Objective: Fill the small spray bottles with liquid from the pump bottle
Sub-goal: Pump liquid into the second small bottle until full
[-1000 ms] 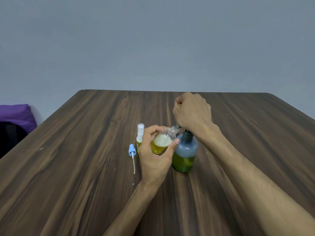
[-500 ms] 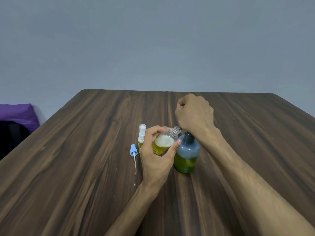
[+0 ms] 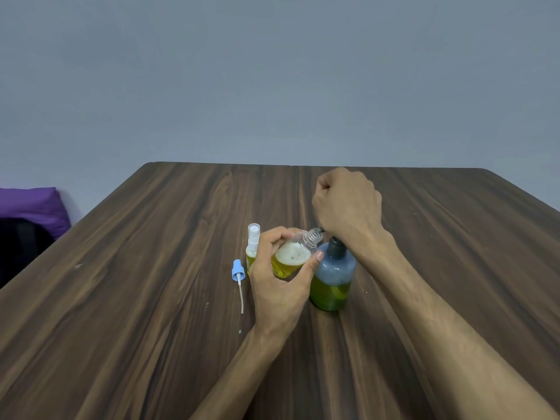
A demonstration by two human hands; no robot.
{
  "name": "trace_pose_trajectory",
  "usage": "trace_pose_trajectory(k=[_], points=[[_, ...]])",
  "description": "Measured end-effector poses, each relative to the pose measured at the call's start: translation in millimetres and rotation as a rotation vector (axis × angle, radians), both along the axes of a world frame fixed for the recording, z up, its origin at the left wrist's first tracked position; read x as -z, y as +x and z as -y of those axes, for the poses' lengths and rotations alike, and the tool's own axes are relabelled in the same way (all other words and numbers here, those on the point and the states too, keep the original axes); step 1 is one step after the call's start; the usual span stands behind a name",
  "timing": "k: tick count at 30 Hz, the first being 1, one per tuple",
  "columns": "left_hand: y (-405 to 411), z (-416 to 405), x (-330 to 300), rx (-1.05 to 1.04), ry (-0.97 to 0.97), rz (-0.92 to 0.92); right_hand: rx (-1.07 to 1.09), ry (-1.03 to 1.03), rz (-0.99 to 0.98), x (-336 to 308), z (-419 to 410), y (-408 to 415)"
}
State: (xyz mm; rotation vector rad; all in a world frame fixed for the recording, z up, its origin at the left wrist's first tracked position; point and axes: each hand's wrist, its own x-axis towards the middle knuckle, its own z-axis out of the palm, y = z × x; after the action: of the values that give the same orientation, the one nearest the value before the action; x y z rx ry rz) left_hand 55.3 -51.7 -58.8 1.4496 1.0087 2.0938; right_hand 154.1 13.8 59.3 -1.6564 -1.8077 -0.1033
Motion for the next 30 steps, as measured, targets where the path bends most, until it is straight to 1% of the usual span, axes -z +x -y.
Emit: trace_pose_trajectory(k=[3, 7, 11, 15, 19, 23, 26, 30], points=[[0.1, -1.0, 0.9, 0.004, -0.005, 0.003, 0.003, -0.032, 0.024, 3.2, 1.3, -1.4], [-0.2, -0.2, 1.3, 0.003, 0.002, 0.003, -0.002, 0.004, -0.013, -2.1, -0.8, -0.9], [-0.3, -2.0, 2.8, -0.001, -0.004, -0.002, -0.018, -0.044, 0.009, 3.8, 2.0, -1.1], [-0.4, -1.5, 2.8, 0.000, -0.001, 0.013, -0.012, 0.003, 0.000, -3.4, -1.9, 0.1], [0.5, -1.3, 2.6, -0.001, -0.022, 0.015, -0.019, -0.054, 0.009, 4.0, 1.2, -0.4], [-0.3, -0.8, 2.6, -0.007, -0.005, 0.001, -0.013, -0.012, -0.039, -3.3, 0.4, 1.4], [-0.1, -1.2, 2.4, 0.000, -0.024, 0.000, -0.021, -0.065, 0.012, 1.8, 3.2, -1.7], [-1.7, -0.9, 3.2, -0.007, -0.007, -0.007, -0.006, -0.011, -0.017, -1.7, 1.6, -0.3]])
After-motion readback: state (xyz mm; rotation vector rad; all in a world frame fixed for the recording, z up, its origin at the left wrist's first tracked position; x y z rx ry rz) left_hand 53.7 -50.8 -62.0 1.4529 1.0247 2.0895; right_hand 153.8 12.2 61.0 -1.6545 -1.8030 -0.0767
